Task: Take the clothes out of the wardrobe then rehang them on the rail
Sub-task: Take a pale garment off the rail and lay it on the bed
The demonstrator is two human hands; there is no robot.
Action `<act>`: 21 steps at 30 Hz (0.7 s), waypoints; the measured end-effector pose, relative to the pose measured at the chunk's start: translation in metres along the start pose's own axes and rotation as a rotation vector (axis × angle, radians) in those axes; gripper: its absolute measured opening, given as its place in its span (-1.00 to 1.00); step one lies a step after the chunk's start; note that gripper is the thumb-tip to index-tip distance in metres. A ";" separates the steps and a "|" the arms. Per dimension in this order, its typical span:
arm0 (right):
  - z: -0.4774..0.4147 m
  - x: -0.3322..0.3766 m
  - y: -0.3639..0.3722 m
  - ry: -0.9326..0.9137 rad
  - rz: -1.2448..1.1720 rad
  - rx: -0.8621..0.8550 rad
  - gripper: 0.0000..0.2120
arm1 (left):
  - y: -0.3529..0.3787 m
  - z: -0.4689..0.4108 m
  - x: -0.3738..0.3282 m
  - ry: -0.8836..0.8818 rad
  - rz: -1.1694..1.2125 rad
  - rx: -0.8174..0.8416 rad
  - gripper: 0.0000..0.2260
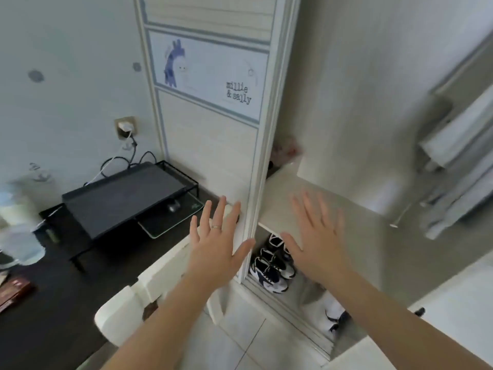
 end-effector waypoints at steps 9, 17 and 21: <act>-0.078 -0.120 -0.137 0.085 0.226 -0.301 -0.32 | -0.028 -0.194 -0.145 0.336 0.085 -0.184 -0.33; -0.126 -0.176 -0.259 0.127 0.503 -0.495 -0.31 | -0.079 -0.339 -0.269 0.594 0.220 -0.348 -0.29; -0.151 -0.188 -0.306 0.164 0.660 -0.569 -0.30 | -0.103 -0.407 -0.323 0.712 0.287 -0.417 -0.29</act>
Point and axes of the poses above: each hand's wrist, its own z-axis away from the middle knuckle, its own y-axis out of the palm, x = y × z, the point moved 1 cm from there along -z, towards the middle knuckle, and after that the axes turned 6 degrees about -z, right-handed, at the moved point
